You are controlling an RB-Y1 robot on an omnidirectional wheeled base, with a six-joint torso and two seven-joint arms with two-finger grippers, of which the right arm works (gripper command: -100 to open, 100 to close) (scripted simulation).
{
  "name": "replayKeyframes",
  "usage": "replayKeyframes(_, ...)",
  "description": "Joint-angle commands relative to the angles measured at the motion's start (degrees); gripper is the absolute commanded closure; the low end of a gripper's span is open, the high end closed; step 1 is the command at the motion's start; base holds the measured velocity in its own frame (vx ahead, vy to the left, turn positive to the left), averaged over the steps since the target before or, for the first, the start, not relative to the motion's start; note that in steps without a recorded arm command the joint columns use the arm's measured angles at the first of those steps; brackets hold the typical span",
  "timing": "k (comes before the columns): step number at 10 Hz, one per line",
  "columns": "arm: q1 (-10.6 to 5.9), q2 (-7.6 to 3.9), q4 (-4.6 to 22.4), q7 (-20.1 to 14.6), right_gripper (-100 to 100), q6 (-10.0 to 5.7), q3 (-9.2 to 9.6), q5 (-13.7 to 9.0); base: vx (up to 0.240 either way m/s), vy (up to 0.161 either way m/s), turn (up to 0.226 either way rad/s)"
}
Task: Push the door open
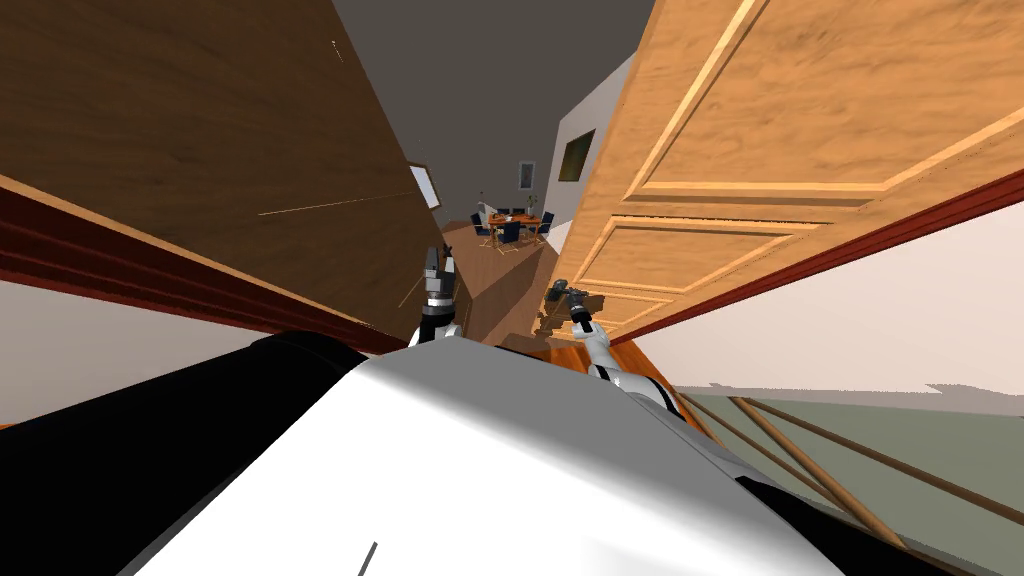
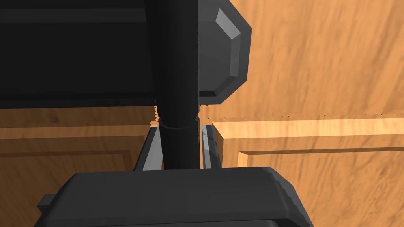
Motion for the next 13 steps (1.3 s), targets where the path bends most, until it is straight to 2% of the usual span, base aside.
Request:
replayKeyframes(1, -0.17, -0.9, -0.06, 1.02, 100, 0.37, -1.61, -0.88, 0.151, 0.113, -0.059)
replayKeyframes(2, -0.13, -1.0, 0.04, 1.77, 100, 0.62, -2.46, -1.45, 0.151, 0.161, -0.069)
replayKeyframes(3, -0.13, -1.0, 0.04, 1.77, 100, 0.62, -2.46, -1.45, 0.114, 0.12, -0.077)
replayKeyframes(4, -0.07, -1.15, 0.19, 2.88, 100, 1.01, -3.72, -2.3, 0.131, 0.125, -0.068)
replayKeyframes(6, -0.01, -1.3, 0.35, 3.98, 100, 1.39, -4.96, -3.13, 0.177, 0.134, -0.068)
replayKeyframes(8, -0.01, -1.3, 0.35, 3.98, 100, 1.39, -4.96, -3.13, 0.081, 0.065, -0.023)
replayKeyframes(9, 0.05, -1.44, 0.49, 5.02, 100, 1.75, -6.14, -3.93, 0.105, 0.075, -0.044)
replayKeyframes(11, 0.07, -1.48, 0.54, 5.36, 100, 1.87, -6.53, -4.19, 0.103, 0.102, -0.049)
replayKeyframes(13, 0.14, -1.65, 0.71, 6.62, 100, 2.3, -7.94, -5.14, 0.132, 0.121, -0.072)
